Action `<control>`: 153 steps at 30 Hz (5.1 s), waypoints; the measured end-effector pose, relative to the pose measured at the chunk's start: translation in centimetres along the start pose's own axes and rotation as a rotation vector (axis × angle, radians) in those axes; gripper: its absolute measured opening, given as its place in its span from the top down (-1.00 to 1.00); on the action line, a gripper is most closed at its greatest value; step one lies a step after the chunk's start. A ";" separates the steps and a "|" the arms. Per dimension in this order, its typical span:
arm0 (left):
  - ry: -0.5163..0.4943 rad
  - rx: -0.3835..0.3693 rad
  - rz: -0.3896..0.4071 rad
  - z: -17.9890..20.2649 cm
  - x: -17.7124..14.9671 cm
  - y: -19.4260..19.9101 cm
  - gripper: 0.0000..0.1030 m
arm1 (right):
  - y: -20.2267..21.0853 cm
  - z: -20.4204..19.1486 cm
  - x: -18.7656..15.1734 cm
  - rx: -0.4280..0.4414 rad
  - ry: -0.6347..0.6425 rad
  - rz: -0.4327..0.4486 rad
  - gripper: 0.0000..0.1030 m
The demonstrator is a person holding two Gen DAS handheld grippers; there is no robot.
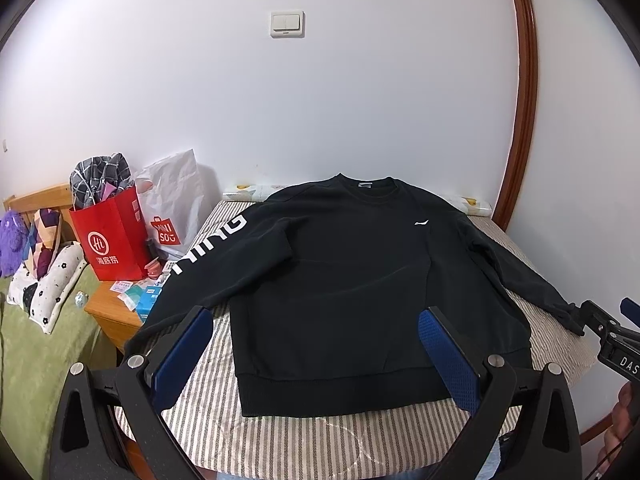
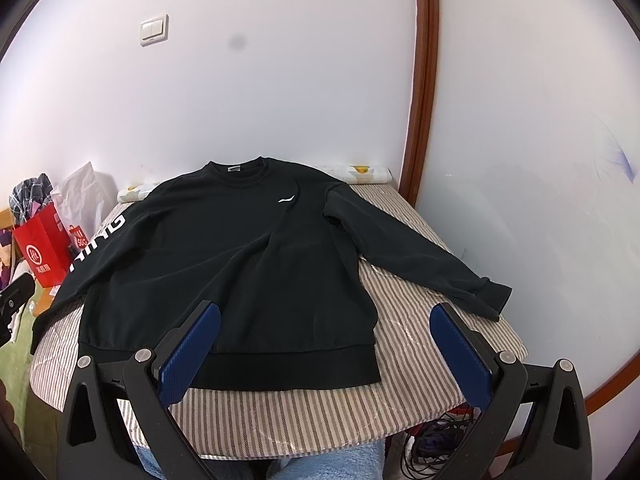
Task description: Fold small clothes
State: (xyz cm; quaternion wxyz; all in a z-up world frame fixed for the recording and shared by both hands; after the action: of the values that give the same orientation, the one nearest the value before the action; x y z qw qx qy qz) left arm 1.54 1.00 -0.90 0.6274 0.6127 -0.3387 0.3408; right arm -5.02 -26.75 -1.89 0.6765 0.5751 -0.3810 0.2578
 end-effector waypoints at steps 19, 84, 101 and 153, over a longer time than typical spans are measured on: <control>0.006 -0.012 0.002 0.0 -0.2 0.0 -1.00 | -0.1 -0.4 -0.1 -0.008 0.019 -0.006 -1.00; 0.237 0.000 -0.266 -10.5 -5.9 -16.0 -0.99 | -18.2 -4.6 -1.6 0.080 0.019 -0.188 -0.98; 0.361 -0.049 -0.289 -13.5 -6.9 -19.1 -0.97 | -20.8 -8.9 -1.5 0.038 0.131 -0.221 -0.98; 0.637 0.019 -0.312 -19.3 -5.2 -25.3 0.80 | -24.7 -10.6 -1.0 -0.034 0.196 -0.283 -0.98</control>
State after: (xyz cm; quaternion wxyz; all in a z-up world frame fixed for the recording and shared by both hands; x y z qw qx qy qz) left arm 20.22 19.79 -19.25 0.7404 0.5259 -0.0252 0.4178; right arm 16.17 -21.40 -17.54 0.7495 0.5837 -0.2326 0.2084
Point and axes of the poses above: each gripper's, at about its wrist camera, not at the fingertips, and y roughly against the way its jaws point, z to its right, x to its top, the point moved 3 cm from there along -y, roughly the way its jaws point, and after that the axes turned 1 degree about x, right-handed, at the moved point
